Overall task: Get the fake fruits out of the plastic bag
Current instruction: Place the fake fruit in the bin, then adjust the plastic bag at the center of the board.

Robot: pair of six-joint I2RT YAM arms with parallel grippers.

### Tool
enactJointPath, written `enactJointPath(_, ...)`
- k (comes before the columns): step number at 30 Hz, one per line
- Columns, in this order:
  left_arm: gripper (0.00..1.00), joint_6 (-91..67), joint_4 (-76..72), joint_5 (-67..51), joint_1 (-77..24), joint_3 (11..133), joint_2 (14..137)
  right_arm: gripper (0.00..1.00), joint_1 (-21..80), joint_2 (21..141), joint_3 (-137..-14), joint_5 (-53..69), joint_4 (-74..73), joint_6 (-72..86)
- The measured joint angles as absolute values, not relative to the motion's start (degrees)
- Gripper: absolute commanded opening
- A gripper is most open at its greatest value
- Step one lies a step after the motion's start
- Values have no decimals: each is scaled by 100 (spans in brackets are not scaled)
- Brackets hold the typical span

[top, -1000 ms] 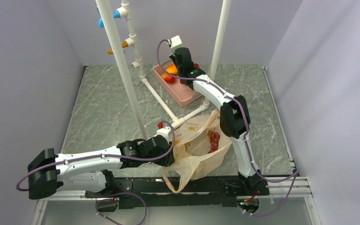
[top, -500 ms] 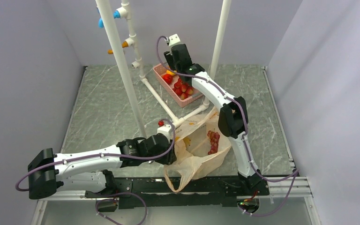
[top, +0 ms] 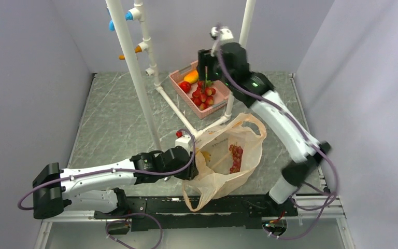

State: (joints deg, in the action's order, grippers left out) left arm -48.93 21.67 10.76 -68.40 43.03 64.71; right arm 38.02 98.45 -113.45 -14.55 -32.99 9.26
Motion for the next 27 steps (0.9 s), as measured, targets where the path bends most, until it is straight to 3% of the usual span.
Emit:
enactJointPath(7, 42, -4923, 2174, 1194, -6886, 4316, 6530, 62, 4941, 7026, -9583, -1120, -3426, 1669)
enactJointPath(11, 43, -4917, 2233, 1194, -6888, 4427, 6530, 35, 5376, 5911, -8641, -637, -3730, 2023)
enactJointPath(19, 43, -4901, 2379, 1240, -6888, 4504, 6353, 34, 5498, 4836, -6619, 64, -4182, 2320)
enactJointPath(27, 43, -4901, 2622, 1389, -6888, 4554, 5983, 39, 5502, 5118, -5498, -115, -4213, 2694)
